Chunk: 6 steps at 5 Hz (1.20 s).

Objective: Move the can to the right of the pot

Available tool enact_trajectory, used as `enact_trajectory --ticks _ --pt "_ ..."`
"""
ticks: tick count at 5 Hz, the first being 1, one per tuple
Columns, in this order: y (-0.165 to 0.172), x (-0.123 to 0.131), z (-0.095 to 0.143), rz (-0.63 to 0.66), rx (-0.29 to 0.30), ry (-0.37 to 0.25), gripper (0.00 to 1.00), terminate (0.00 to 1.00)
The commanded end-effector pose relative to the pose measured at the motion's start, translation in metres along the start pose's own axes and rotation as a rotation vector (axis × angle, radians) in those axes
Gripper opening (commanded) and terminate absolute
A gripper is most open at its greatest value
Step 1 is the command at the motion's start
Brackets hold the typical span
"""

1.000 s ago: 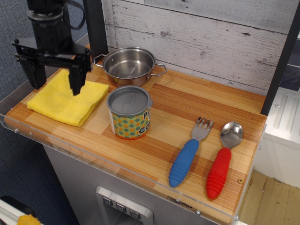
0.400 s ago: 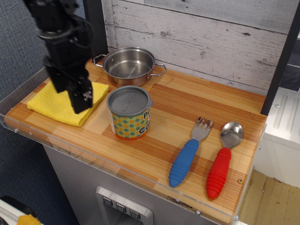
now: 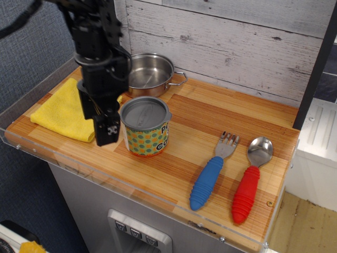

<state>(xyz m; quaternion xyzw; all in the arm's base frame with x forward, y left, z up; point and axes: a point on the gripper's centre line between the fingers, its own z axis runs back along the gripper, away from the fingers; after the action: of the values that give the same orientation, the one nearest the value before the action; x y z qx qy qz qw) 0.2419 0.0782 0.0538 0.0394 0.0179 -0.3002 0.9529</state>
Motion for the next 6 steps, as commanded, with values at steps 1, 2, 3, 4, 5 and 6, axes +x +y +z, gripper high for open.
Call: enact_trajectory --ticks 1,2,3,4,5,6 --pt "0.006 0.018 0.005 0.104 0.046 -0.04 1.0 0.0" --pt "0.009 0.027 0.006 0.202 0.02 -0.023 1.0 0.0" --pt "0.009 0.035 0.005 0.163 0.013 -0.03 1.0 0.0" --pt "0.009 0.048 0.001 0.133 0.005 -0.03 1.0 0.0" --pt "0.008 0.065 0.001 0.095 -0.001 -0.043 1.0 0.0" --pt "0.009 0.083 0.002 0.068 -0.028 -0.053 1.0 0.0"
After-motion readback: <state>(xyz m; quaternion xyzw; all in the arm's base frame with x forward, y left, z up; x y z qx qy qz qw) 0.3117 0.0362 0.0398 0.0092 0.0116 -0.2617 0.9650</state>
